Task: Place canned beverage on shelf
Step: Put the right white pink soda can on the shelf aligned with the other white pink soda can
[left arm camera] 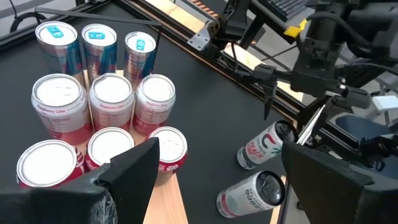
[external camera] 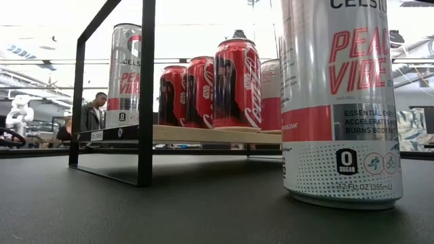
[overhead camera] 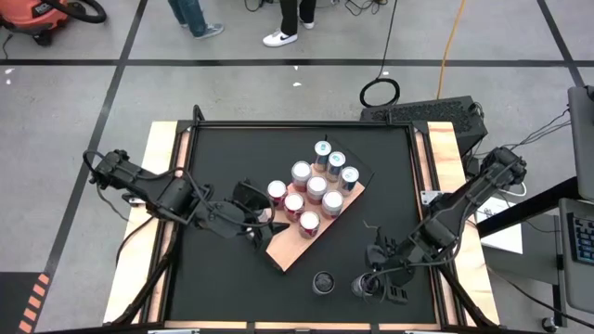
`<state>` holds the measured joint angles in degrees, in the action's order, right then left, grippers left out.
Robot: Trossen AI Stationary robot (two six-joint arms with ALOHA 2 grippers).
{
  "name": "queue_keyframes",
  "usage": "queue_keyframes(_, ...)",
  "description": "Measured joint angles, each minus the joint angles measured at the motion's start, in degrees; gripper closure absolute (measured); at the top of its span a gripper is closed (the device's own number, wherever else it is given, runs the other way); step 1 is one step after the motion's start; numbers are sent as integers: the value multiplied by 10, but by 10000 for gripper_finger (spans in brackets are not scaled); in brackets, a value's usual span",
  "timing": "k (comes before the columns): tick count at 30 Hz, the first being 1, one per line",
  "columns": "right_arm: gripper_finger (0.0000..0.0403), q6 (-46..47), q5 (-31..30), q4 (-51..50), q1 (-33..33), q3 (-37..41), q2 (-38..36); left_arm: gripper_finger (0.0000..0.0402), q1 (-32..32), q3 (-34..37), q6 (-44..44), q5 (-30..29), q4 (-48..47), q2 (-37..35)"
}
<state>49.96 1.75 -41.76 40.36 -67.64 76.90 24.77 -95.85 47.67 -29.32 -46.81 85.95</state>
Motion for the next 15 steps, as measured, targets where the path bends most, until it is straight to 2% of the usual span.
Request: queue_keyframes(15,10,-83,-2,14,10,0,60,65,-8,0,0,-7,0,0)
